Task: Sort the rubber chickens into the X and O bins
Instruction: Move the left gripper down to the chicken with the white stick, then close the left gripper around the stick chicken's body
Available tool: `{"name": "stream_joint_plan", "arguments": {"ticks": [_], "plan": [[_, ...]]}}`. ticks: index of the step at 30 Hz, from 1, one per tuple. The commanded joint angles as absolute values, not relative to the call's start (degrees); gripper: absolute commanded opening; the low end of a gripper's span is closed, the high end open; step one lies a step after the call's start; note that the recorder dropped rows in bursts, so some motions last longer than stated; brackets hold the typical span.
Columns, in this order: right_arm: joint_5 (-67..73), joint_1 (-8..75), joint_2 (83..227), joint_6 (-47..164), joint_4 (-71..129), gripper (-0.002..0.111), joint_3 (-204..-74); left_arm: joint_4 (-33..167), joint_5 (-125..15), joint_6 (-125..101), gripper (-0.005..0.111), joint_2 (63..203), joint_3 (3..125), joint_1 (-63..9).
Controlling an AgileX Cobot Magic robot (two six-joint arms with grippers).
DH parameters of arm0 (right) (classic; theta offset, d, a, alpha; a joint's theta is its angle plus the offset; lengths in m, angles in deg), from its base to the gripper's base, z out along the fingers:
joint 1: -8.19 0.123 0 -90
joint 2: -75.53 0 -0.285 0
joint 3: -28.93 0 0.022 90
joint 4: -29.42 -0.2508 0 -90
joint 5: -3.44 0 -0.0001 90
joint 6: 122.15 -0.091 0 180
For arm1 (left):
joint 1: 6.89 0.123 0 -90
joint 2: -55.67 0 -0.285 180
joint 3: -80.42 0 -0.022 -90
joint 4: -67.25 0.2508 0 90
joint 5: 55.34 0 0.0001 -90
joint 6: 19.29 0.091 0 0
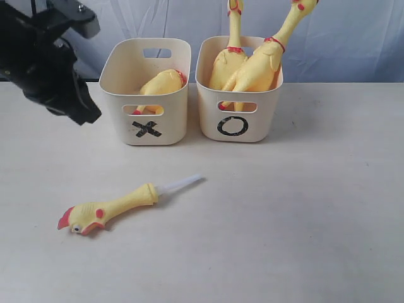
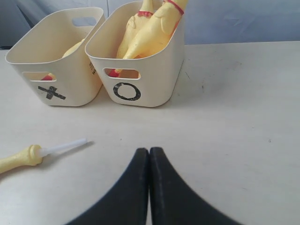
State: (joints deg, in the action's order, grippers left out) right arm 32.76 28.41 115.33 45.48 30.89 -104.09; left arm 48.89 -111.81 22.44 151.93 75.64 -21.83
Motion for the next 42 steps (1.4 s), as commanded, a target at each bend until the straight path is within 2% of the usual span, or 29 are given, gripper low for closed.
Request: {"name": "stream_joint_plan", "arguments": {"ticks": [1, 9, 11, 13, 17, 19, 32, 42], "plan": [[32.64, 28.35, 114.94, 45.82, 31.61, 0.0, -103.81, 48.62, -109.13, 25.05, 0.015, 149.69, 68.22, -21.89], [32.79, 28.35, 114.94, 45.82, 31.62, 0.0, -103.81, 41.29, -99.74, 39.2, 0.016, 149.46, 54.58, -21.89], [32.79, 28.35, 114.94, 45.82, 31.62, 0.0, -103.81, 37.9, -95.52, 48.04, 0.02, 149.46, 50.77, -23.03], [32.78, 28.35, 114.94, 45.82, 31.51, 0.0, -103.81, 36.56, -90.43, 51.9, 0.031, 149.46, 48.11, -24.97], [32.78, 28.35, 114.94, 45.82, 31.51, 0.0, -103.81, 34.77, -81.47, 52.04, 0.06, 149.9, 45.9, -26.52], [32.78, 28.35, 114.94, 45.82, 31.51, 0.0, -103.81, 33.97, -80.35, 52.04, 0.068, 151.31, 45.9, -26.52], [32.78, 28.35, 114.94, 45.82, 31.23, 0.0, -103.81, 26.89, -74.73, 61.19, 0.068, 162.06, 45.9, -26.52], [32.78, 28.35, 114.94, 45.82, 30.51, 0.0, -103.81, 18.61, -74.58, 73.01, 0.063, 165.85, 46.03, -26.52]]}}
